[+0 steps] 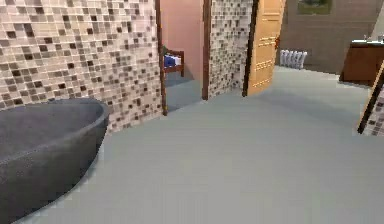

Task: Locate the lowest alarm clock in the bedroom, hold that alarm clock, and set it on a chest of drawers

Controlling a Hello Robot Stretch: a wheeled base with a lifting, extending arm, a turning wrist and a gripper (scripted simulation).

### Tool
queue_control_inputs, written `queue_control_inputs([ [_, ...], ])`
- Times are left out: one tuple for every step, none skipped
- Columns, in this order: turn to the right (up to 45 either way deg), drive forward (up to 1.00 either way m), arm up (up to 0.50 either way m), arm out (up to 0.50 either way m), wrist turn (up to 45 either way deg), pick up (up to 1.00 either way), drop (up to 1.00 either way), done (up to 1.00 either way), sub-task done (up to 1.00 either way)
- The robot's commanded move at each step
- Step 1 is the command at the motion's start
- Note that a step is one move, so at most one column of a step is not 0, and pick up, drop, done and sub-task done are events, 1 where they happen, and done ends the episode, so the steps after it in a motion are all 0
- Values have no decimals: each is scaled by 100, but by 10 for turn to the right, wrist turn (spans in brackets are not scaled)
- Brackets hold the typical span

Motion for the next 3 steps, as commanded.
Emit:
queue_control_inputs([
  [0, 100, 0, 0, 0, 0, 0, 0, 0],
  [0, 100, 0, 0, 0, 0, 0, 0, 0],
  [0, 100, 0, 0, 0, 0, 0, 0, 0],
])
